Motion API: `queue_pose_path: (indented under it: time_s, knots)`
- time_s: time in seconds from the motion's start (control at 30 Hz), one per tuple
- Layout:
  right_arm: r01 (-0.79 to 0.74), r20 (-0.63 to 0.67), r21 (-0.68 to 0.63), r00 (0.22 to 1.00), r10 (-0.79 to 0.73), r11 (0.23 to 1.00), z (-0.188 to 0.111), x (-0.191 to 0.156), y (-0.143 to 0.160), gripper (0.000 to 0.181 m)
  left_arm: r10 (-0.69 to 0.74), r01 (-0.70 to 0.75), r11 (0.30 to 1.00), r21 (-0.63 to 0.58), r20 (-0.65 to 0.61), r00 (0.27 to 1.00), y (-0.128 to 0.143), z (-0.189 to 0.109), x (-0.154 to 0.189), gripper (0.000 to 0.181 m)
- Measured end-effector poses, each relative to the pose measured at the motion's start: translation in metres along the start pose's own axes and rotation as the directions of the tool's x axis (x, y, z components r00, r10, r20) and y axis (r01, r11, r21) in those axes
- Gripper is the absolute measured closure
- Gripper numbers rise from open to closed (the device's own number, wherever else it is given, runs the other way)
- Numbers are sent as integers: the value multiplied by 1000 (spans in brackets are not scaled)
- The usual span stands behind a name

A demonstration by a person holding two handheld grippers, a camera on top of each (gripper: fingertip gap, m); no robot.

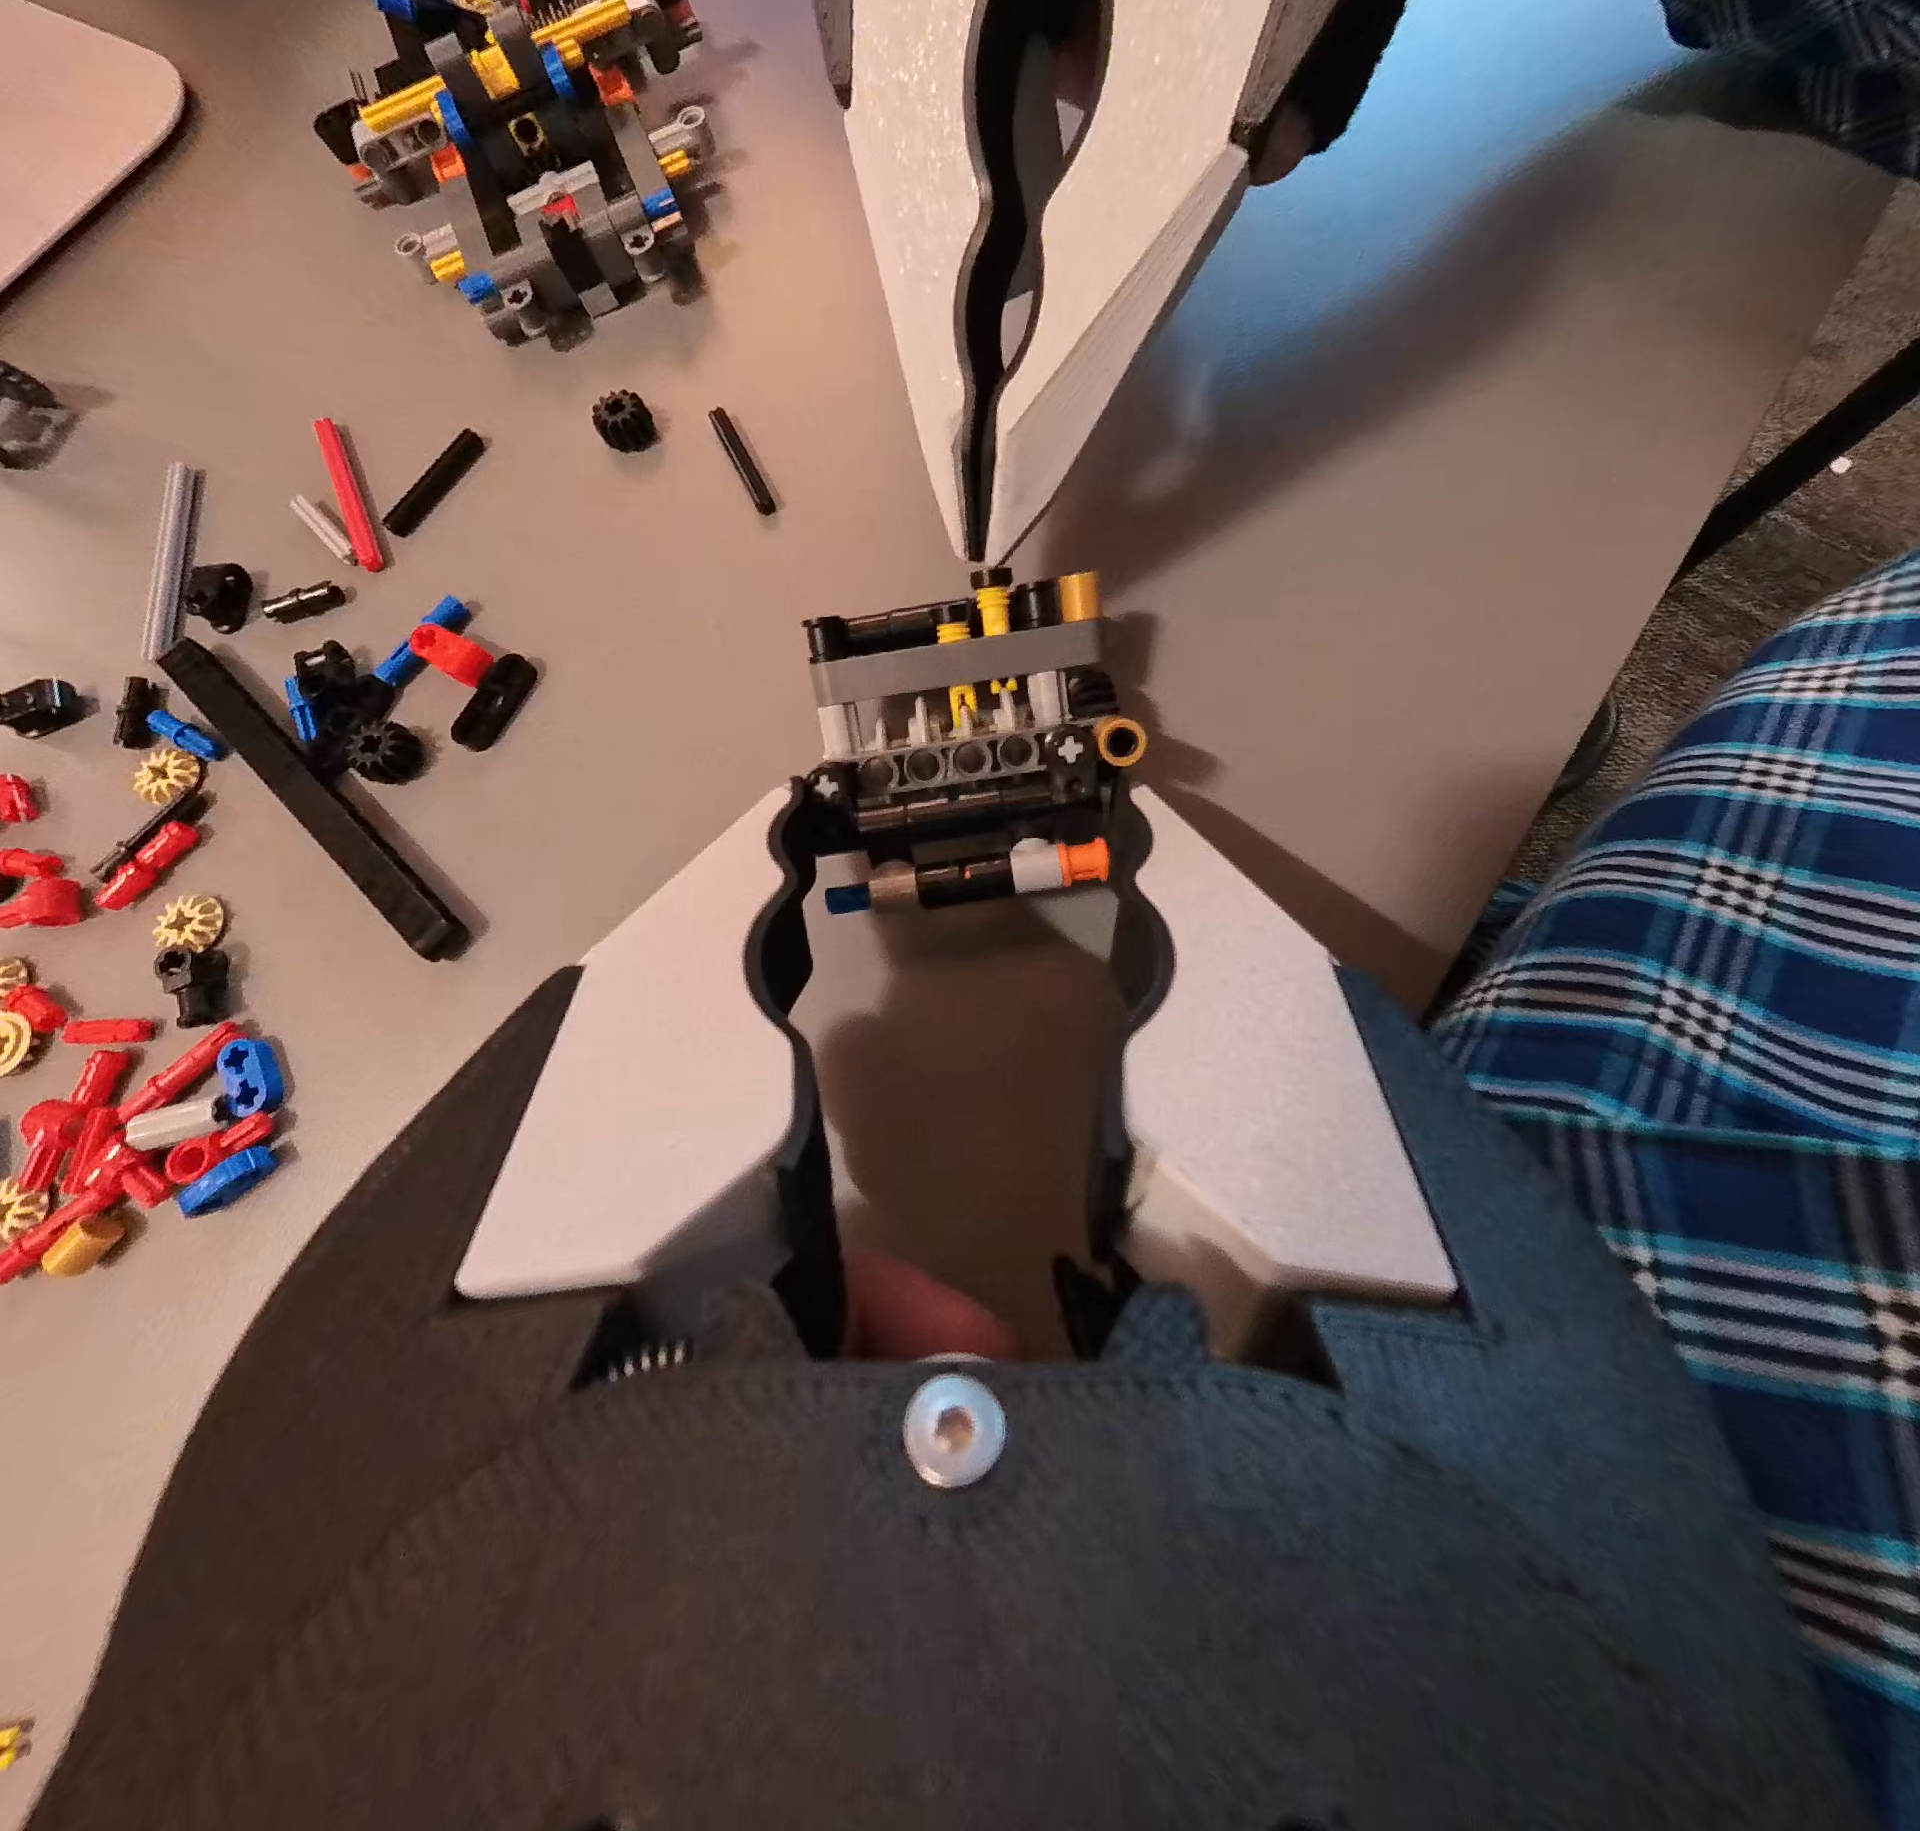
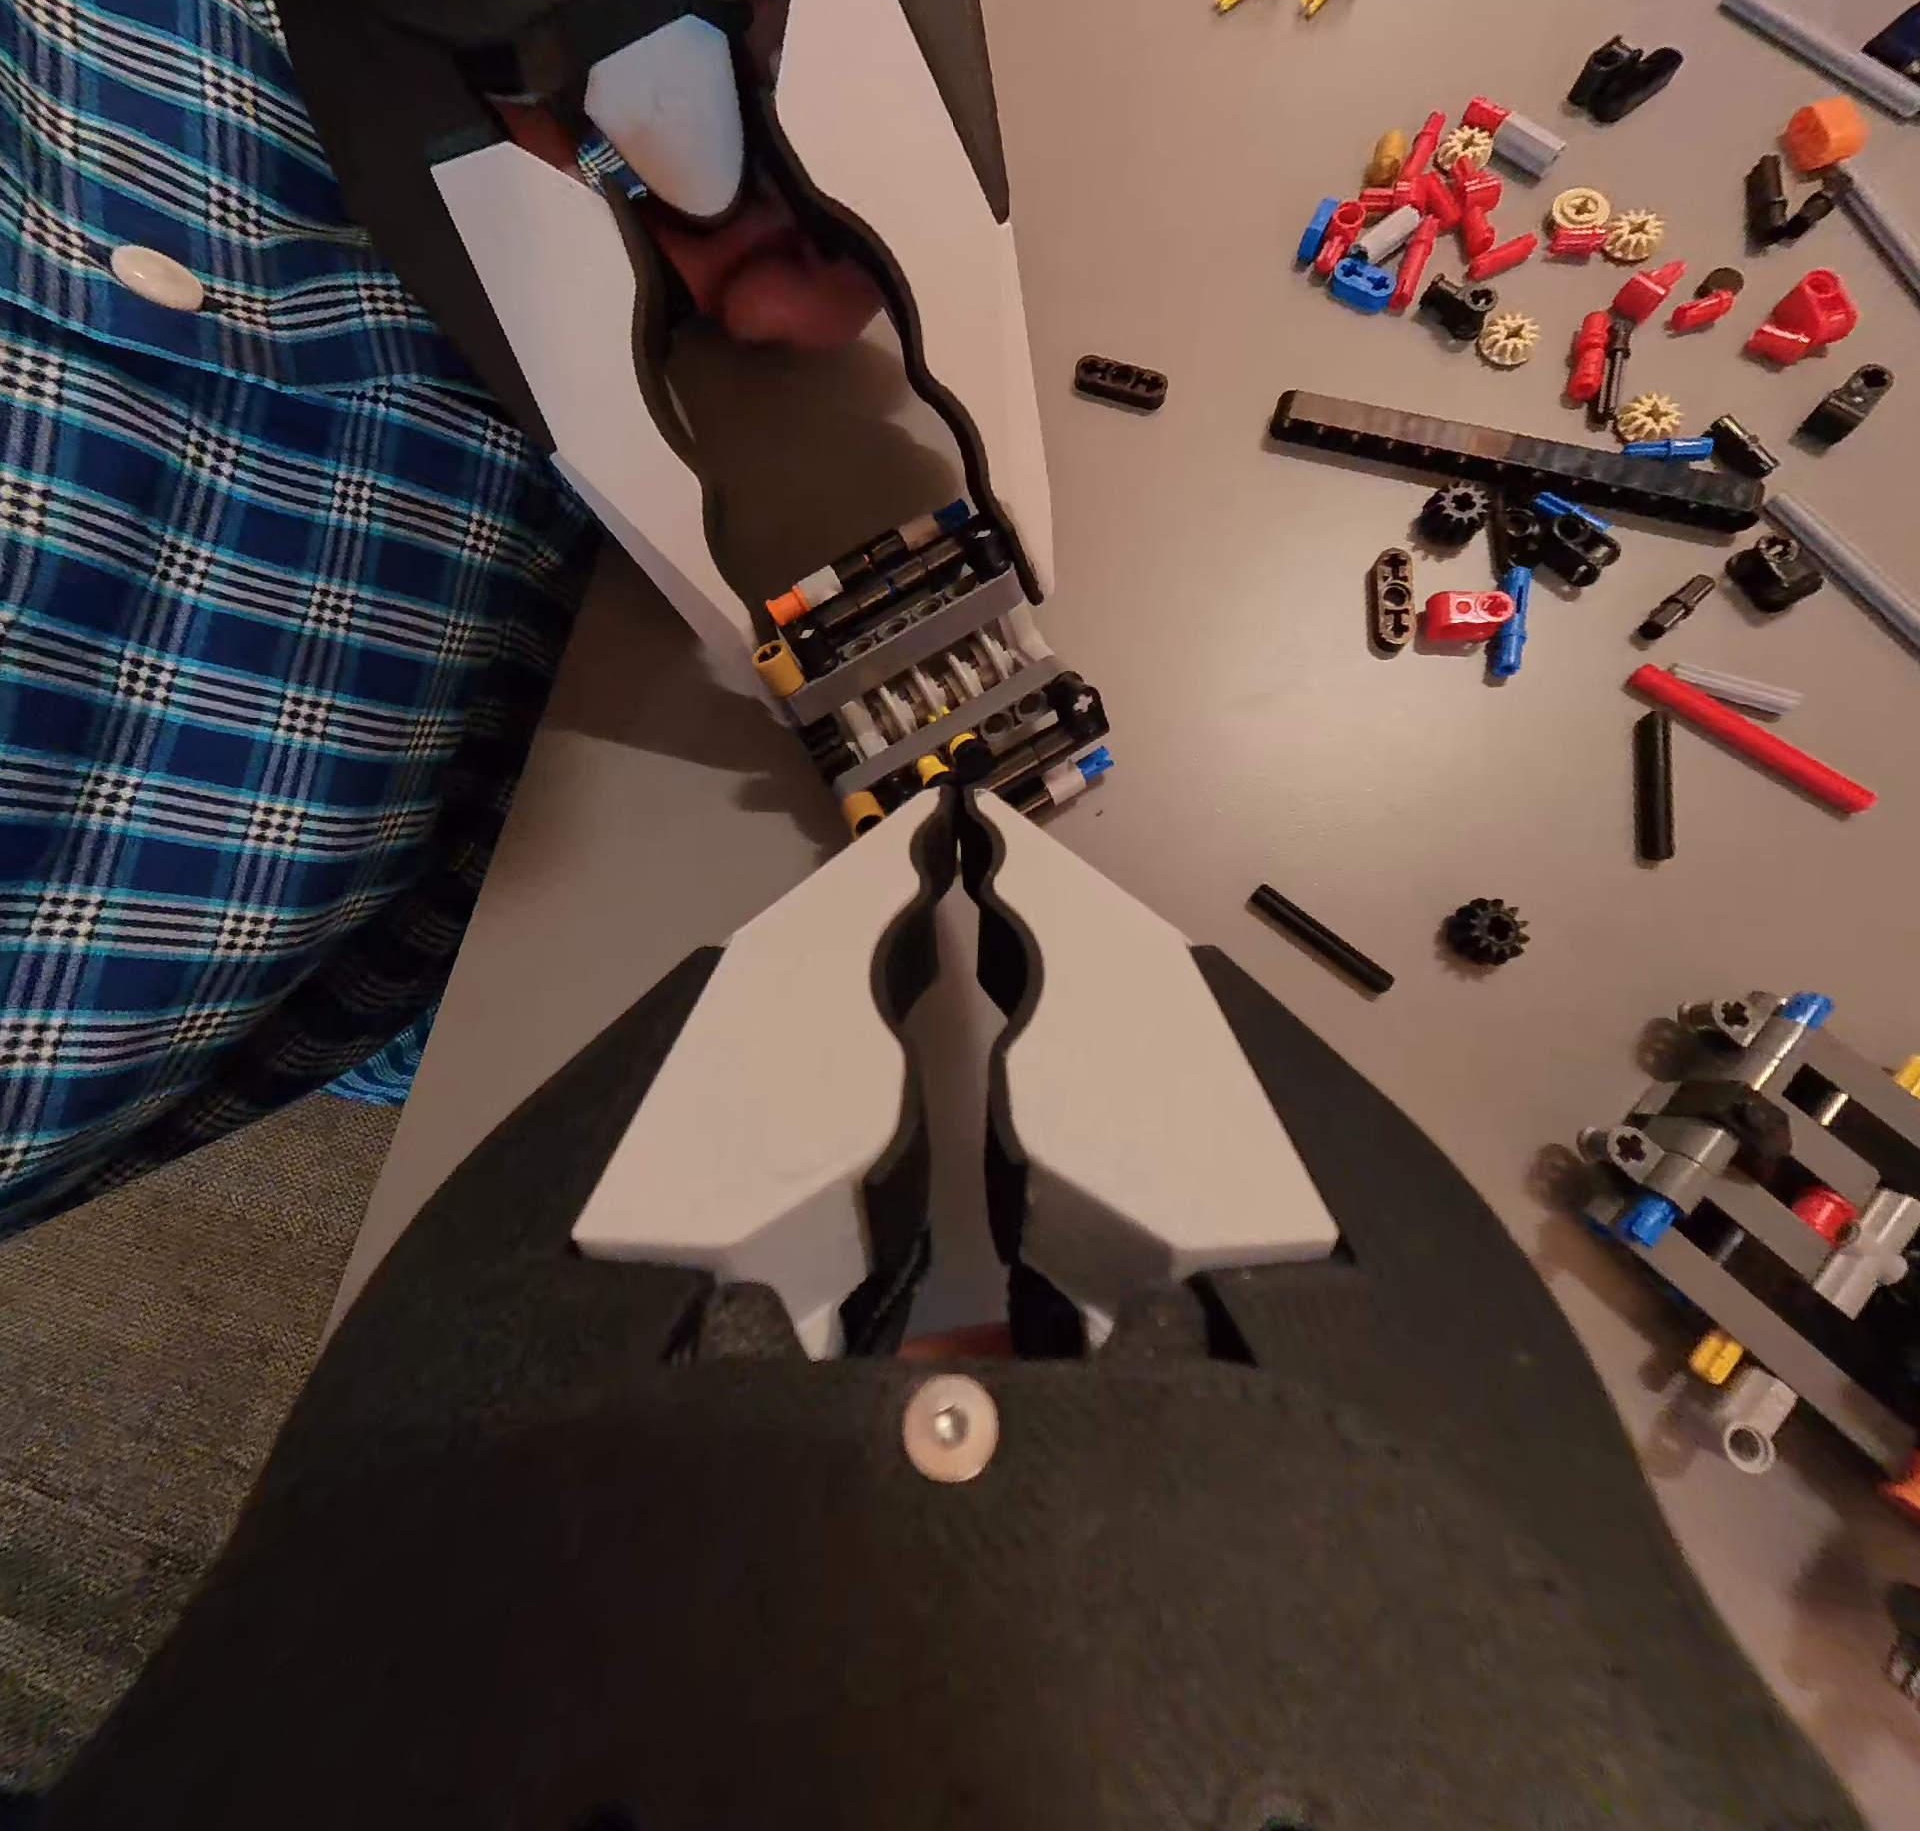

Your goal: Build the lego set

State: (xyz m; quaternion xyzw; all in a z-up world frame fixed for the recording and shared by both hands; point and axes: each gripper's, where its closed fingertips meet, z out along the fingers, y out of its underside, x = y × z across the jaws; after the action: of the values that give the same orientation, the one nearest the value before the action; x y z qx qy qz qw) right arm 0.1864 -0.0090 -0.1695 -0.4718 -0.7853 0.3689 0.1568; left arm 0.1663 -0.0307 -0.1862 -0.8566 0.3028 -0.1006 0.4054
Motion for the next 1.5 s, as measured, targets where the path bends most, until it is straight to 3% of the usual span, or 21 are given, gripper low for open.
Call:
queue_pose_path:
  time_s: [0.83, 1.0, 1.13, 1.23, 1.33, 1.5]
  knots:
    - [14, -44, 9, 999, -14, 1000, -3, 1, -4, 177, -27, 27, 1000, 9, -3, 1000, 2, -5, -3, 125]
    - [25, -79, 14, 997, -24, 1000, -9, 3, -9, 177, -39, 39, 998, 52, 3, 999, -4, -17, -9, 115]
    - [43, -114, 37, 993, -39, 998, -15, 6, -18, 176, -100, 92, 988, 121, 62, 993, -9, -49, -31, 117]
    - [51, -135, 57, 990, -43, 997, -16, 11, -23, 174, -151, 124, 985, 121, 242, 958, 8, -84, -80, 130]
    - [61, -137, 70, 989, -51, 996, -14, 13, -27, 175, -140, 176, 984, -22, 513, 847, 59, -119, -141, 141]
    - [59, -140, 80, 989, -47, 995, -13, 14, -26, 177, -211, 287, 955, -76, 506, 836, 99, -119, -161, 155]
